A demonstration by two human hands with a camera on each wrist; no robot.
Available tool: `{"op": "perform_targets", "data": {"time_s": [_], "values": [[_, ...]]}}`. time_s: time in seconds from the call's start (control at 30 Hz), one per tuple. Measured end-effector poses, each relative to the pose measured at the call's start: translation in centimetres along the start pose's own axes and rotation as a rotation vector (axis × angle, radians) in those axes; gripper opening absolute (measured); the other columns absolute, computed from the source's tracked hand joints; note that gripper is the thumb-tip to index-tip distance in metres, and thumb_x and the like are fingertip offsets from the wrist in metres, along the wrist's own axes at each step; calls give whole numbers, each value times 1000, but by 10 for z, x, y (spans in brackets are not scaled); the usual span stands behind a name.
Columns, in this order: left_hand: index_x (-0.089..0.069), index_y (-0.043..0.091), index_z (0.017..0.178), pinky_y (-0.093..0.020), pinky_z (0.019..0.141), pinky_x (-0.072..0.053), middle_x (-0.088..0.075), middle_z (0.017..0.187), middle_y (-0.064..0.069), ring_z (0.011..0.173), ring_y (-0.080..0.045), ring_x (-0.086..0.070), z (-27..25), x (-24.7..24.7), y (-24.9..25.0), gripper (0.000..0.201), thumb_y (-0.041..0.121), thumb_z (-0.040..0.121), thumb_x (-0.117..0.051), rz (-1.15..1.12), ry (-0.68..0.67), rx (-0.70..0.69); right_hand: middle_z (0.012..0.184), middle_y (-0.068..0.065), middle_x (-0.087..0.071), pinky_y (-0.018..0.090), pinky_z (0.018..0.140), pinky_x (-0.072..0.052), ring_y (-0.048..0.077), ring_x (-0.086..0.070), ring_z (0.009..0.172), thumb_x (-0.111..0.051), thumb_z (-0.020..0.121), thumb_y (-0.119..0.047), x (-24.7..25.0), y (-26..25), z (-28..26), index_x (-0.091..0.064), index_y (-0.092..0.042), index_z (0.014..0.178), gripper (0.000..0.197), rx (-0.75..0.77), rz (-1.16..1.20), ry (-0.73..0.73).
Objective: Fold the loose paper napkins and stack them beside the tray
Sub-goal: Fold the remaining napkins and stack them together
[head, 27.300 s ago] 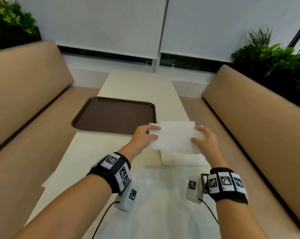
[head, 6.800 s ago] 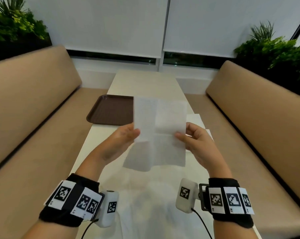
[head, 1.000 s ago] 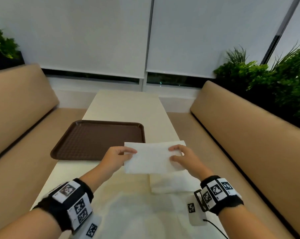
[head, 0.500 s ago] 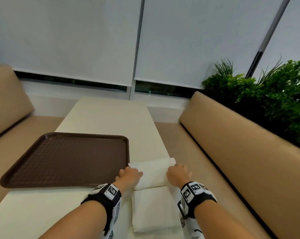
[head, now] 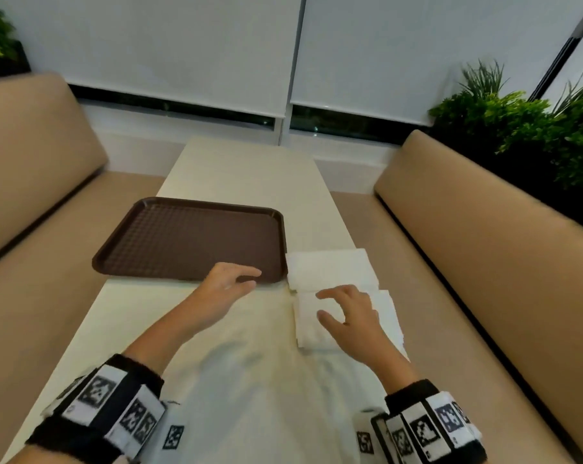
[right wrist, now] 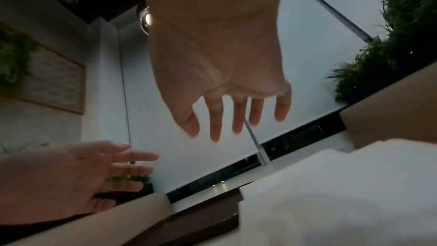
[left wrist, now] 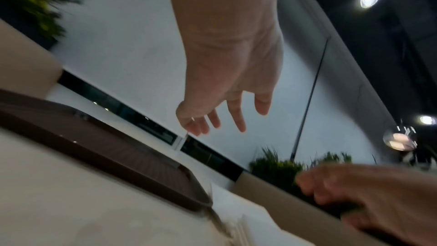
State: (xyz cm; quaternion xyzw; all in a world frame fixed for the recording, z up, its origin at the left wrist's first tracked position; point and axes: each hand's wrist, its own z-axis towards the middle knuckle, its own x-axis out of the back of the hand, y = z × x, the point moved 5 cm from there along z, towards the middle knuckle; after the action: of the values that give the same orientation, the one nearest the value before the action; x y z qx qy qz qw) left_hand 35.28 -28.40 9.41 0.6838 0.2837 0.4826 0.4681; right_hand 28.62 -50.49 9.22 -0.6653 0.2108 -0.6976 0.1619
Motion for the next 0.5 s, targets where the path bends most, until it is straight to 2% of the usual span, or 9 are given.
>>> {"op": "perform_targets", "data": {"time_s": [0.07,0.13,0.2,0.27,0.3,0.37,0.4,0.43,0.5], "values": [[-66,45,101,-18,88,-40,-56,116,19,109,1,-51,-56,19,-16,19,33,95,-53,-62,4,-2,132,-6,-45,34,105,-35,16,-37,126,-56,92,-39,-32,-13,-33,-52,-31,128,37,18,16,-212],[-68,47,97,-18,85,-41,-63,107,18,102,0,-57,-109,34,-37,14,46,86,-59,-91,9,50,136,-4,-42,31,105,-36,16,-35,128,-59,89,-44,-62,-18,-54,-47,-27,133,49,-50,25,-364],[-68,47,95,-22,87,-44,-66,101,19,94,-4,-62,-156,43,-62,36,63,65,-57,-118,29,101,139,1,-36,34,105,-37,20,-32,130,-63,84,-51,-87,-16,-67,-40,-22,139,67,-157,-53,-432],[-70,46,90,-23,85,-45,-69,97,15,87,-6,-64,-196,52,-87,41,64,56,-57,-142,115,171,138,7,-32,37,103,-39,25,-31,128,-70,75,-55,-102,-16,-74,-33,-17,139,83,-248,-170,-422],[-72,43,89,-22,83,-45,-70,95,11,84,-8,-65,-212,55,-97,34,60,61,-61,-157,161,199,137,8,-30,37,102,-39,27,-31,126,-74,72,-54,-106,-17,-75,-31,-15,139,89,-287,-205,-398],[-74,31,92,-22,78,-46,-71,97,2,84,-13,-67,-239,57,-119,10,32,86,-66,-194,232,263,136,12,-29,35,101,-40,29,-35,125,-80,69,-47,-111,-21,-74,-28,-11,139,94,-361,-194,-364],[-73,26,95,-25,78,-46,-70,100,-2,87,-16,-66,-249,60,-131,16,17,91,-61,-195,267,280,136,14,-31,34,100,-42,30,-40,124,-81,69,-42,-113,-23,-72,-28,-8,138,94,-391,-162,-359],[-72,22,96,-28,79,-45,-69,102,-5,90,-19,-66,-259,61,-141,21,10,92,-56,-197,290,301,135,15,-34,34,99,-43,31,-44,123,-83,69,-38,-115,-25,-72,-29,-6,137,92,-417,-133,-361],[-71,20,97,-33,81,-43,-69,103,-6,93,-22,-65,-272,64,-147,23,7,93,-52,-204,336,312,133,15,-44,35,97,-46,31,-51,119,-84,68,-34,-117,-24,-72,-31,-5,133,89,-446,-112,-358]]}}
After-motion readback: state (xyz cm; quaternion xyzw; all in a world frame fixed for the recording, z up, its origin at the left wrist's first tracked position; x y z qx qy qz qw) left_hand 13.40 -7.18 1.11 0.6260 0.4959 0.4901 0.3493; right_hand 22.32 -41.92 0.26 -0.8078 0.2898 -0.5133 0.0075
